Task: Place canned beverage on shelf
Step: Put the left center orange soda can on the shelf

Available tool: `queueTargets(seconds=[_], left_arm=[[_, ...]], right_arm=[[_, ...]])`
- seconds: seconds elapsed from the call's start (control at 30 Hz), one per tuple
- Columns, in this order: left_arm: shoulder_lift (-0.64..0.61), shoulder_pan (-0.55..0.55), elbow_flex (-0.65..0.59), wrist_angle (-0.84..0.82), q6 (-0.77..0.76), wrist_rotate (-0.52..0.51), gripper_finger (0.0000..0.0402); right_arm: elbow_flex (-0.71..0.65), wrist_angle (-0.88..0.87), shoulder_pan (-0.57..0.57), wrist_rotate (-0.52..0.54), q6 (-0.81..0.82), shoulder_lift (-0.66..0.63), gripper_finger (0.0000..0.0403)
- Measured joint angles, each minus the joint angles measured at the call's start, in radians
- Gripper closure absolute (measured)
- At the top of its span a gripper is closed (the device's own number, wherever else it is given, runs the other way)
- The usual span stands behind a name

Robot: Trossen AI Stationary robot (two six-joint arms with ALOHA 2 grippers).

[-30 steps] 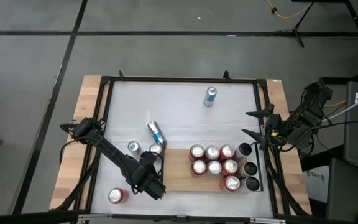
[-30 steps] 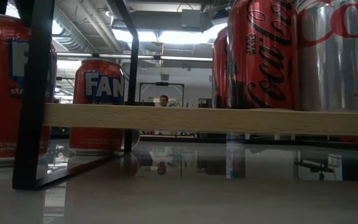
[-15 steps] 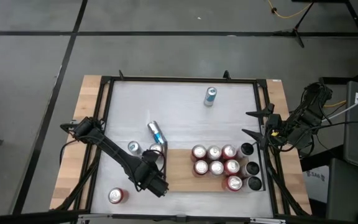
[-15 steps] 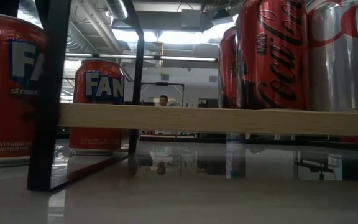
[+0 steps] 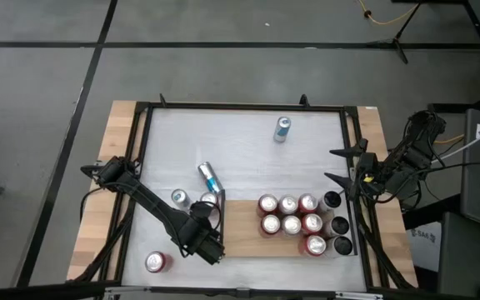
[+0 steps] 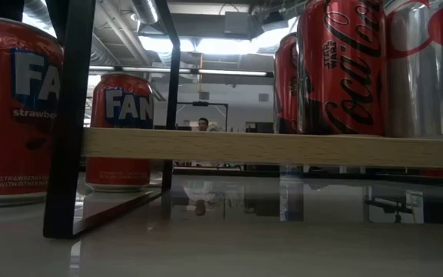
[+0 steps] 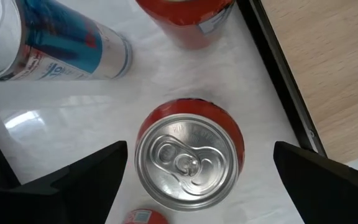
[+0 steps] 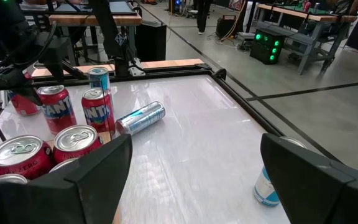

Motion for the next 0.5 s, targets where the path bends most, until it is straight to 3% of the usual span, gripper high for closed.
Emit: queueTargets(seconds=[0.5], left_arm=[[0.002,0.0,-0.001,0.005,-0.03,0.041,0.0001]], right_arm=[[0.0,0.0,0.0,0.0,0.0,0.0,0.0056]])
